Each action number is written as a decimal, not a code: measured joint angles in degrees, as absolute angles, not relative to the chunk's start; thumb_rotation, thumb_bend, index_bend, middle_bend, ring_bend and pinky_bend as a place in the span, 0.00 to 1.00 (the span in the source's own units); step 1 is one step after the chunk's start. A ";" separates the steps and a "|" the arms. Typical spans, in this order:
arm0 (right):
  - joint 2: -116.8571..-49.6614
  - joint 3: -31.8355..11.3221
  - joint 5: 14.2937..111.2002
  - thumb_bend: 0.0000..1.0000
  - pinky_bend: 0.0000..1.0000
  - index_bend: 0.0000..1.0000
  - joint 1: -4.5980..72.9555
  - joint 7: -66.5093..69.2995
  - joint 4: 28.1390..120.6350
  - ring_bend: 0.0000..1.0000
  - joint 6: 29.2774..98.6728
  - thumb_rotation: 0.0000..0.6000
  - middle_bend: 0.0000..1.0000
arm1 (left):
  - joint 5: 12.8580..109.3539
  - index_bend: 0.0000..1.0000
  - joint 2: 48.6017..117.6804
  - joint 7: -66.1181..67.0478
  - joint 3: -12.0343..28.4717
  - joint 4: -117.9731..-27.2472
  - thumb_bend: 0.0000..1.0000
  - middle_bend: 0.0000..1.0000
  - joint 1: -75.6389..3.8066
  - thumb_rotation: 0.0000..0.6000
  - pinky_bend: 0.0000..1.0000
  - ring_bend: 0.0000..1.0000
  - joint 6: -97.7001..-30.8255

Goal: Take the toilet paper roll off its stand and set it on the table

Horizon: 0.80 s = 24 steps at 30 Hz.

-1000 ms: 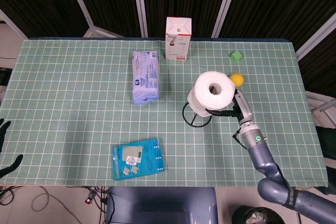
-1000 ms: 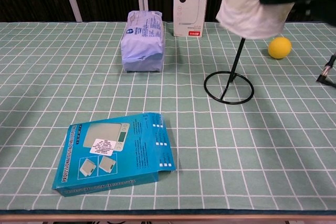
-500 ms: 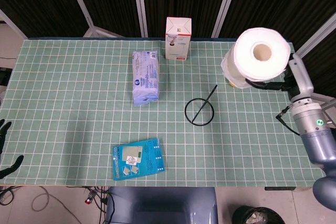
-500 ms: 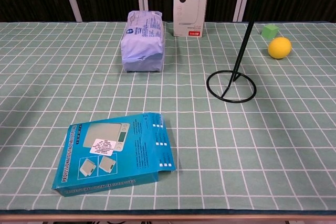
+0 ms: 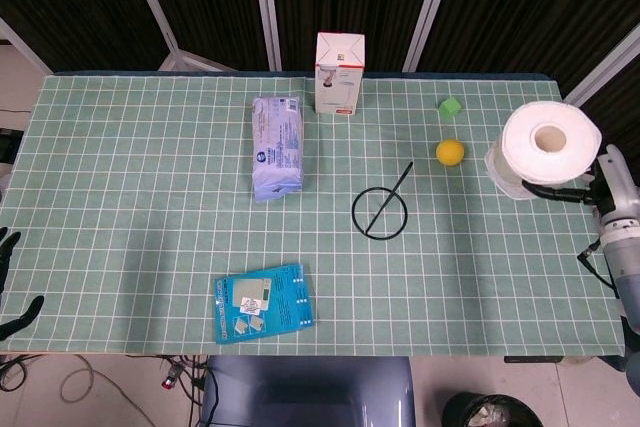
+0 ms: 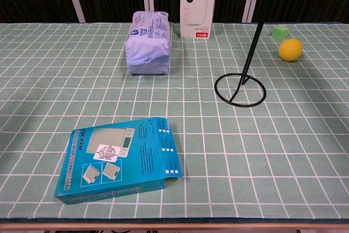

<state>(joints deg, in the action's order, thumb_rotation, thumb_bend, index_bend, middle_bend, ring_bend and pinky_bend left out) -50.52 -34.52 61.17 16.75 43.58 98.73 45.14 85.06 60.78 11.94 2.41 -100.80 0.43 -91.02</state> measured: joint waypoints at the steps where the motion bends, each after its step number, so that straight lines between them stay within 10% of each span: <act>1: -51.17 -33.21 63.07 0.00 0.17 0.27 16.06 44.21 98.12 0.24 45.69 1.00 0.24 | 85.10 0.05 60.81 12.02 2.40 -100.79 0.22 0.00 0.41 1.00 0.00 0.00 -90.99; 13: -59.63 -17.30 80.68 0.00 0.17 0.28 10.64 53.32 94.93 0.24 51.70 1.00 0.24 | 85.20 0.05 60.57 11.27 2.42 -100.69 0.22 0.00 0.46 1.00 0.00 0.00 -91.03; 24: -70.86 -12.18 83.89 0.00 0.17 0.28 13.71 56.16 92.54 0.24 53.15 1.00 0.24 | 85.17 0.05 60.23 10.54 2.44 -100.63 0.22 0.00 0.47 1.00 0.00 0.00 -90.94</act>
